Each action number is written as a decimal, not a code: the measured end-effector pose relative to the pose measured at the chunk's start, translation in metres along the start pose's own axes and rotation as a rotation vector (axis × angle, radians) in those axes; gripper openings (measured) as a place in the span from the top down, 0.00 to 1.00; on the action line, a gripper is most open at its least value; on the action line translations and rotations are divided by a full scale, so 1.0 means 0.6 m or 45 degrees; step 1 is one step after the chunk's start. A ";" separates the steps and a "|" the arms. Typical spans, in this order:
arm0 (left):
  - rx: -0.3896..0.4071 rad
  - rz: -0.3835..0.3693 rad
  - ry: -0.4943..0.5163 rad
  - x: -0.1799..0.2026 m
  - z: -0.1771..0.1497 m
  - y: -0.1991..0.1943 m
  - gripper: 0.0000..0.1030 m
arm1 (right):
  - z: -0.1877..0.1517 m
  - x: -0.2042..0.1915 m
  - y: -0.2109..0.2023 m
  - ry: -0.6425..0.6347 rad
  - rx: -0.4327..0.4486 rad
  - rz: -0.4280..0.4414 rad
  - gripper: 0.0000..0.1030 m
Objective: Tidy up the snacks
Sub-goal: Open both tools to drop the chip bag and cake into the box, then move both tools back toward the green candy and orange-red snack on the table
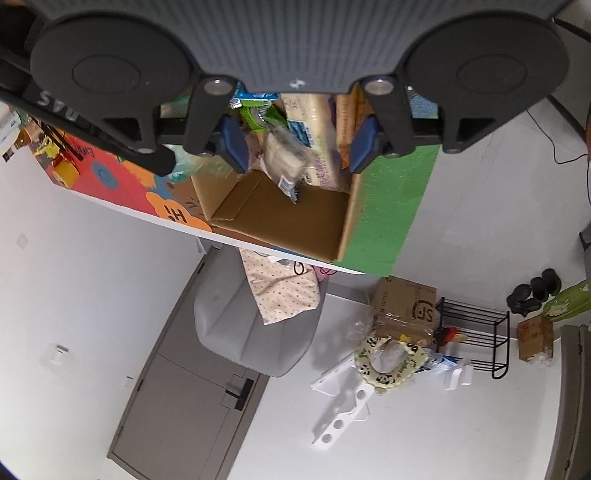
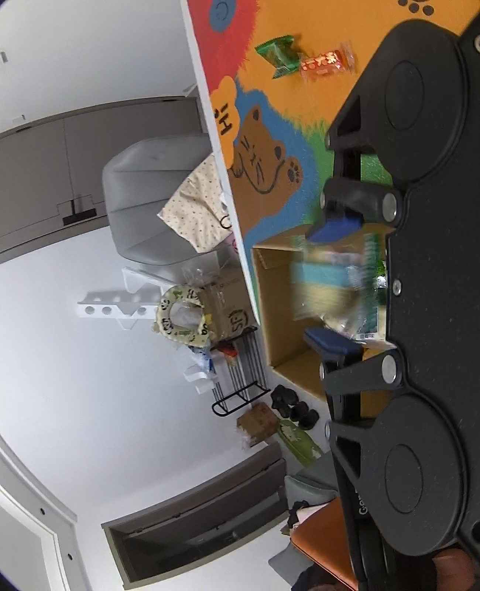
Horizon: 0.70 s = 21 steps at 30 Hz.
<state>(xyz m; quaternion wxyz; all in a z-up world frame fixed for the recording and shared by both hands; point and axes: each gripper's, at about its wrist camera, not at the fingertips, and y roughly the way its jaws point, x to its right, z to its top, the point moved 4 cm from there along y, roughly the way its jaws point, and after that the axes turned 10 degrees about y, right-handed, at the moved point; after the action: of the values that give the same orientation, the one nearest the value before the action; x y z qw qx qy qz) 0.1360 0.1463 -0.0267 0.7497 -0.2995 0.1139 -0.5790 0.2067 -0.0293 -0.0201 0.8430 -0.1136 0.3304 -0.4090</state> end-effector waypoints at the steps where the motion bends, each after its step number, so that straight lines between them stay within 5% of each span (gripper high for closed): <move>1: -0.001 -0.001 0.000 0.001 0.001 0.000 0.37 | 0.002 0.004 -0.004 0.008 0.006 -0.005 0.38; 8: 0.015 -0.019 0.043 0.038 0.002 -0.001 0.21 | 0.005 0.052 -0.023 0.066 0.024 -0.110 0.27; 21: -0.005 -0.099 0.158 0.134 -0.005 0.018 0.17 | 0.011 0.140 -0.073 0.122 0.066 -0.257 0.14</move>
<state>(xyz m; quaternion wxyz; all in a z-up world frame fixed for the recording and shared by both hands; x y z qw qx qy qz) 0.1674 0.0717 -0.0212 0.7174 -0.2689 0.1496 -0.6250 0.2218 -0.1220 -0.0338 0.7834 -0.1047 0.3465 -0.5052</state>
